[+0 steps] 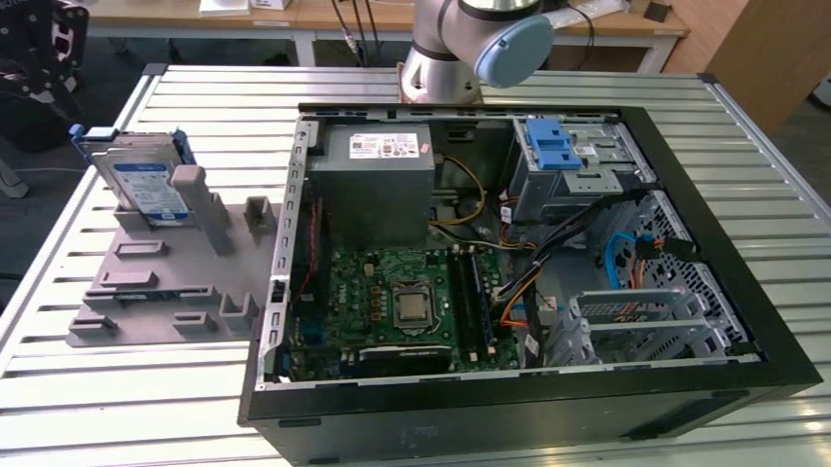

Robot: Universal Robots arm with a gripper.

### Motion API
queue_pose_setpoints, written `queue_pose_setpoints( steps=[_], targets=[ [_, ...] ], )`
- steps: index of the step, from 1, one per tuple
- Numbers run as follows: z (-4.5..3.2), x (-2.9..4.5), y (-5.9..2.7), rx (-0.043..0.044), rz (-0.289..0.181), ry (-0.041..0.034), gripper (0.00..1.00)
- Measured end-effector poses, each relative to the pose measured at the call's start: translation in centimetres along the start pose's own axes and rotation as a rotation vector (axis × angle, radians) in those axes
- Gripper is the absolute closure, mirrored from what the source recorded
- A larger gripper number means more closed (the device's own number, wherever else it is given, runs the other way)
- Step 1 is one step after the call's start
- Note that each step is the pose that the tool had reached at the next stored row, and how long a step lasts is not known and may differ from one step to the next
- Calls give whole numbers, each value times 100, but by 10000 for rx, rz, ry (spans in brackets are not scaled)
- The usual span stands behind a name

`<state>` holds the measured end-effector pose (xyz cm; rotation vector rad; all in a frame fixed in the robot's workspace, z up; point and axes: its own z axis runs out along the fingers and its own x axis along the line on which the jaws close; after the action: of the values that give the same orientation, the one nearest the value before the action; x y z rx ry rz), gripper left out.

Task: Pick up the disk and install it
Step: 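Pick up the disk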

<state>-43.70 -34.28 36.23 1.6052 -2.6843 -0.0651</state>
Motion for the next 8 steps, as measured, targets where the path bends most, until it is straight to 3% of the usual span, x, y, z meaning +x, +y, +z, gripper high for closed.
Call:
queue_pose_setpoints(
  steps=[8],
  targets=[
    [5, 0, 0, -14, -1421, 60, 89]
  ],
)
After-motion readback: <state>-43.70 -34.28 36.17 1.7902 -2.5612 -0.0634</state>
